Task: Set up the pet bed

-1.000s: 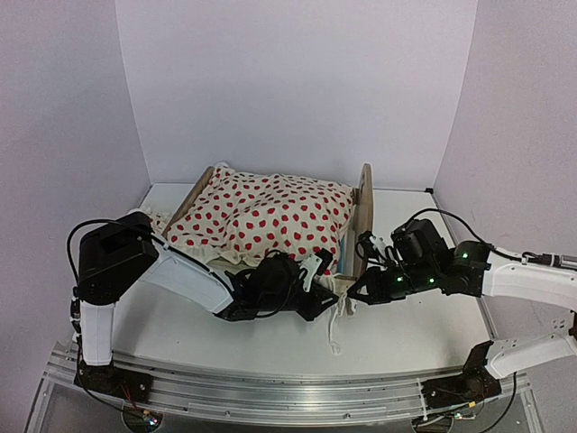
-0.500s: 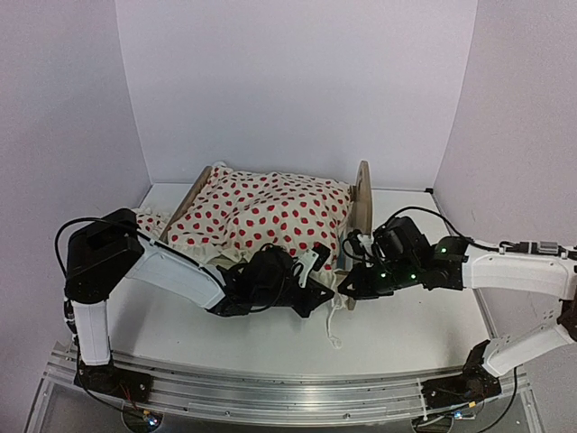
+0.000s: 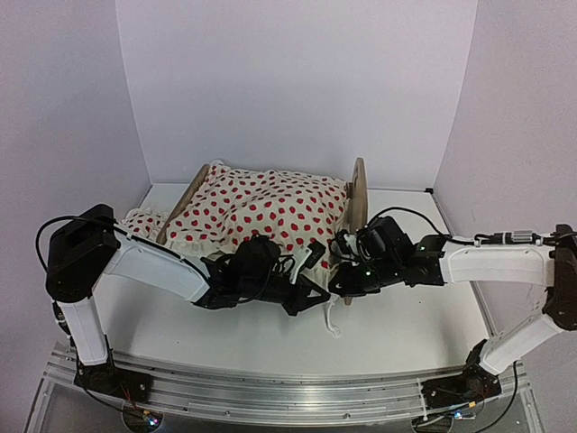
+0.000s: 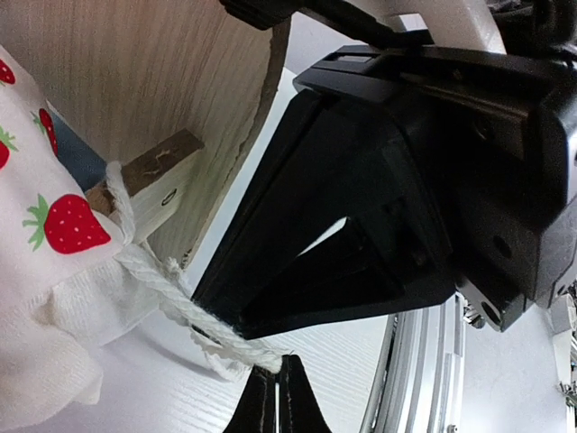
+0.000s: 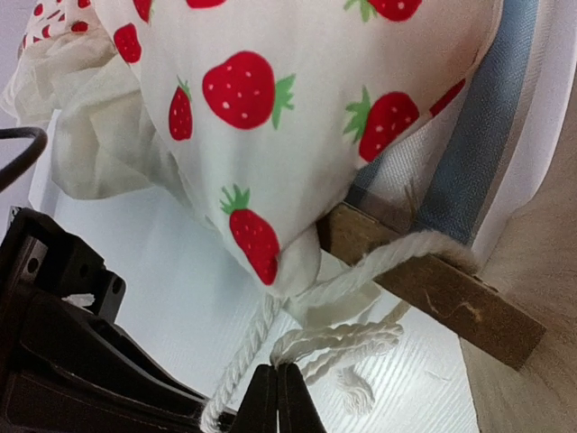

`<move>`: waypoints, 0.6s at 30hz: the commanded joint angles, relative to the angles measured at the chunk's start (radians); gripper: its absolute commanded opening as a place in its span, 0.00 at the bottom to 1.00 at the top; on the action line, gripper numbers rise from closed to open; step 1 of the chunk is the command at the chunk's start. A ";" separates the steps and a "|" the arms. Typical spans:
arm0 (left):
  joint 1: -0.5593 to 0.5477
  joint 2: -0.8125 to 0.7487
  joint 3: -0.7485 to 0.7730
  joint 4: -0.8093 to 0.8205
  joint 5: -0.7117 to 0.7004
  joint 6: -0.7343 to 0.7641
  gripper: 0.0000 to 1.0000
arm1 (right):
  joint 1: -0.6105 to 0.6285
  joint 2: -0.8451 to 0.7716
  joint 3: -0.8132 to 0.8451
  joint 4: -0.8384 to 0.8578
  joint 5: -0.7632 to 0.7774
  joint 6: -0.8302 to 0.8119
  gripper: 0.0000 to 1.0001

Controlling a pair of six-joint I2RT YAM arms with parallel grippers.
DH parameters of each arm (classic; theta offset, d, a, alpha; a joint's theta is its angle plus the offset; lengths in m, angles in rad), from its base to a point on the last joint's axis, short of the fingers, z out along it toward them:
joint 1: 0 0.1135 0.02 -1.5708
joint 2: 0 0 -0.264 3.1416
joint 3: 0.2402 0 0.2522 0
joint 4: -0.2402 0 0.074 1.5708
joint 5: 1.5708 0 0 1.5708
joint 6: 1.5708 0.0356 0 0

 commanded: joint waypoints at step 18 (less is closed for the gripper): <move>0.012 -0.019 -0.044 0.093 0.036 0.168 0.00 | -0.013 0.171 -0.059 0.258 -0.051 0.269 0.00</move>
